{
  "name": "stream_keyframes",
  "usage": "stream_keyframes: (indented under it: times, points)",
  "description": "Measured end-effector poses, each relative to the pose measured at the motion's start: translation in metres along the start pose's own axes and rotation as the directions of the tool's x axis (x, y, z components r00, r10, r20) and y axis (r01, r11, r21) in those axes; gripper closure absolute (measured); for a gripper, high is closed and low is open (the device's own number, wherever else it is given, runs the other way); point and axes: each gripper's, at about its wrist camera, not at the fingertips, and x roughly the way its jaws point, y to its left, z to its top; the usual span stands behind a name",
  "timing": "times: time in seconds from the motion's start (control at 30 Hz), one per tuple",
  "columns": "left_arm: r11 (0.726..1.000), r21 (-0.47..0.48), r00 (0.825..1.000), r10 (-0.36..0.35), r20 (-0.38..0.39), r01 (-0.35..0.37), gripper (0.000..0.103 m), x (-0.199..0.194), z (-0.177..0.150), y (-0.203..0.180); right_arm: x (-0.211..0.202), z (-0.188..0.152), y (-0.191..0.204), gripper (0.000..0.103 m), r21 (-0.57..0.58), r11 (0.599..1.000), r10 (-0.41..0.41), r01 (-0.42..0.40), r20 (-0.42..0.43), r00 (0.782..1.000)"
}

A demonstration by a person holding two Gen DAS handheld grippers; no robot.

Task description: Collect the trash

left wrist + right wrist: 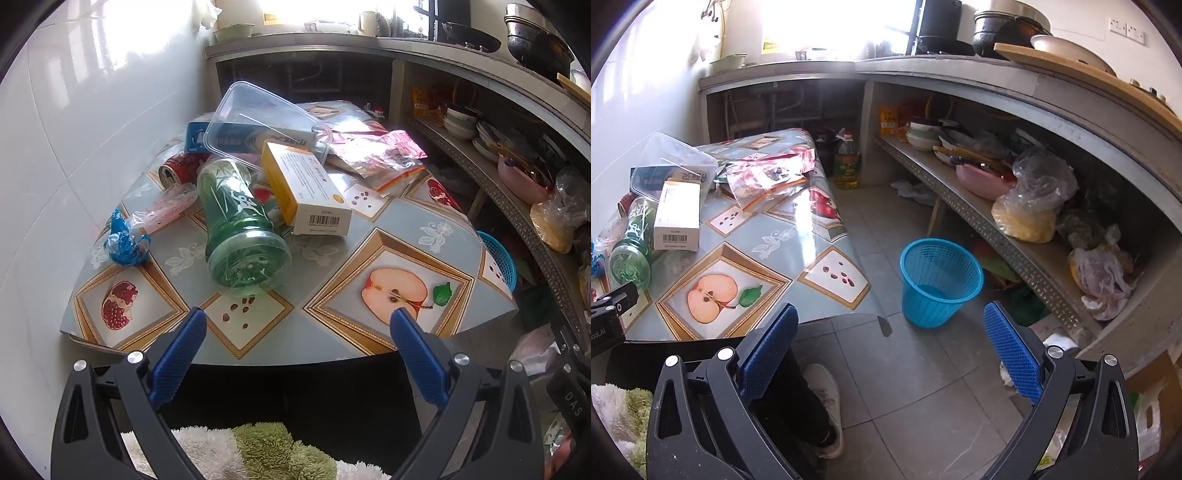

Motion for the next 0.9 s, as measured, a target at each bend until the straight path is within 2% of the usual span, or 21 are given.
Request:
stream_keyframes:
  times: [0.9]
  points:
    - [1.0, -0.001, 1.0, 0.004, -0.002, -0.004, 0.006, 0.0, -0.0023, 0.0007, -0.0002, 0.0, -0.0033, 0.007, 0.002, 1.0, 0.001, -0.001, 0.003, 1.0]
